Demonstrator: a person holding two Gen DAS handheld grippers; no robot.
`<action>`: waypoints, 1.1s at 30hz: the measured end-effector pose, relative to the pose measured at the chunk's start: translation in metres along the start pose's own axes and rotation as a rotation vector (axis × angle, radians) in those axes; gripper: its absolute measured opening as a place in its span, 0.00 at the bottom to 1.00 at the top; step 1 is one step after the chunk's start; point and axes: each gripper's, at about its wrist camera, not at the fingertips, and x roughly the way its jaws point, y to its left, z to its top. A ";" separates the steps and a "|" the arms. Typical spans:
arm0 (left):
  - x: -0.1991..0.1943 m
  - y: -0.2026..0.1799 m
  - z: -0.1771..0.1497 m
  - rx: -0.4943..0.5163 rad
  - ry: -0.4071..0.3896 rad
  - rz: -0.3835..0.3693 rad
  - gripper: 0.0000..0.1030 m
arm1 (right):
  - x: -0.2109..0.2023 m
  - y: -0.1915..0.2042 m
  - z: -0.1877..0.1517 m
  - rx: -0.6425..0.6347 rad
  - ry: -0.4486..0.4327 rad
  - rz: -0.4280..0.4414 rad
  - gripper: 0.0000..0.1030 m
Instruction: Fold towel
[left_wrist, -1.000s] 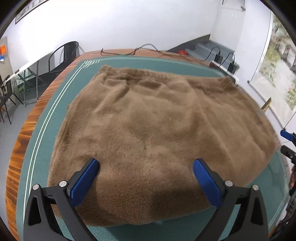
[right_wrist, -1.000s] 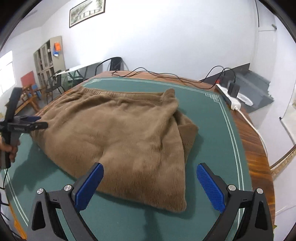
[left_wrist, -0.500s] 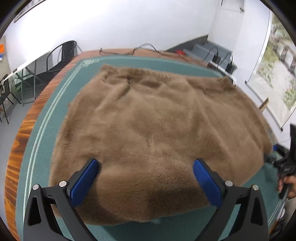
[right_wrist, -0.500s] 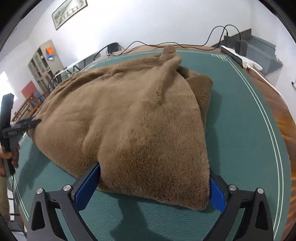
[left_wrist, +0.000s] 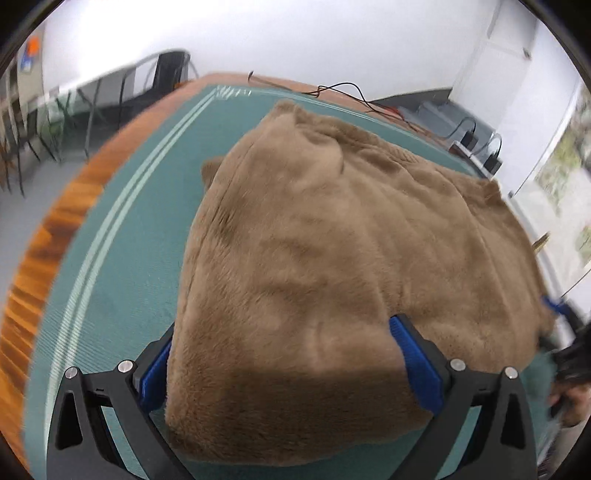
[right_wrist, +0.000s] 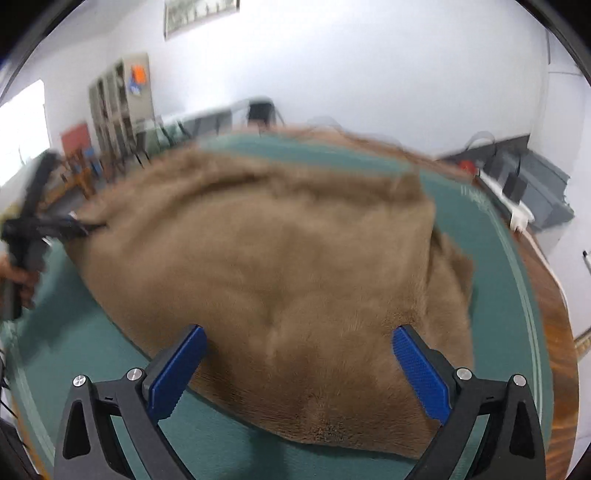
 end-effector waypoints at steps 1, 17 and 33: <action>0.000 -0.001 0.000 0.012 -0.001 0.006 1.00 | 0.005 -0.003 -0.004 0.005 0.005 0.008 1.00; -0.032 -0.038 0.006 0.090 -0.068 0.042 1.00 | -0.039 -0.053 -0.011 0.257 -0.126 0.152 1.00; -0.042 -0.102 0.003 0.223 -0.119 -0.017 1.00 | -0.029 -0.126 -0.067 0.742 -0.061 0.247 1.00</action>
